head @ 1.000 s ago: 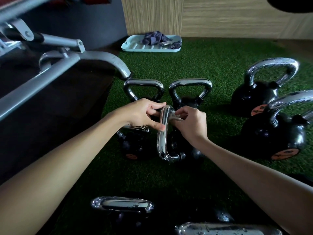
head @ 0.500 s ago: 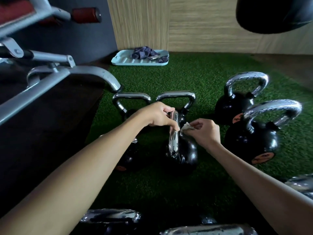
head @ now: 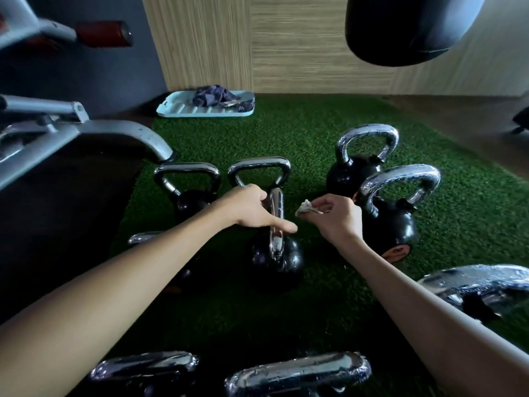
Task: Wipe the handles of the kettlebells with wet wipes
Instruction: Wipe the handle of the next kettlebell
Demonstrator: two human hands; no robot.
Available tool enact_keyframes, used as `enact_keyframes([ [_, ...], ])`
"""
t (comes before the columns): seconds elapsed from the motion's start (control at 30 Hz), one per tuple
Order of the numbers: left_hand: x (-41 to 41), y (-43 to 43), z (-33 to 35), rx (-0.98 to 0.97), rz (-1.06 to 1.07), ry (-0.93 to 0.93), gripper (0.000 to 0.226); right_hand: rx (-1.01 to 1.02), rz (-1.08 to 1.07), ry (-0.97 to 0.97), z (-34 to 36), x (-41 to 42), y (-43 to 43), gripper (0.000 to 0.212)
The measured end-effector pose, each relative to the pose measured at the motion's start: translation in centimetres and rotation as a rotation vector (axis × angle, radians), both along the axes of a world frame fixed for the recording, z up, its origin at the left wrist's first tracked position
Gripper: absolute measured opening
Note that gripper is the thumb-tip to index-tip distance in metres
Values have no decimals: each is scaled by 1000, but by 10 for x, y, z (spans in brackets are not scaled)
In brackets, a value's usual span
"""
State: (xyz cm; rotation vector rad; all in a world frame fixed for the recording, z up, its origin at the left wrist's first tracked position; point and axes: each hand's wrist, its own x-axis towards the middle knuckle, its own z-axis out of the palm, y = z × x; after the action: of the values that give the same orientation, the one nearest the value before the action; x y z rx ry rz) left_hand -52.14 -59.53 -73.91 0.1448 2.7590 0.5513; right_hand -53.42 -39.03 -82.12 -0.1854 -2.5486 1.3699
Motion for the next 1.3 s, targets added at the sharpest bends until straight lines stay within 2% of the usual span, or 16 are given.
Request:
enact_keyframes([
  [0.07, 7, 5, -10, -21, 10, 23, 117, 10, 14, 8, -1, 0, -3, 32],
  [0.17, 5, 8, -18, 4, 13, 39, 100, -7, 6, 6, -4, -1, -3, 32],
  [0.27, -9, 3, -14, 0, -42, -22, 108, -2, 1, 0, -6, 0, 0, 30],
  [0.43, -35, -14, 0, -82, -294, -94, 116, -7, -10, 9, -4, -1, 4, 28],
  [0.63, -67, -16, 35, -378, -621, -206, 113, 10, -35, 27, -2, 0, 5, 30],
  [0.93, -70, -12, 40, -525, -705, -117, 113, 128, 128, -63, 11, 2, 31, 34],
  [1.2, -71, -8, 39, -594, -756, -112, 124, 162, 159, -102, 14, 13, 29, 36],
  [1.3, -65, -7, 42, -741, -810, 7, 124, 187, 174, -138, 20, 16, 26, 35],
])
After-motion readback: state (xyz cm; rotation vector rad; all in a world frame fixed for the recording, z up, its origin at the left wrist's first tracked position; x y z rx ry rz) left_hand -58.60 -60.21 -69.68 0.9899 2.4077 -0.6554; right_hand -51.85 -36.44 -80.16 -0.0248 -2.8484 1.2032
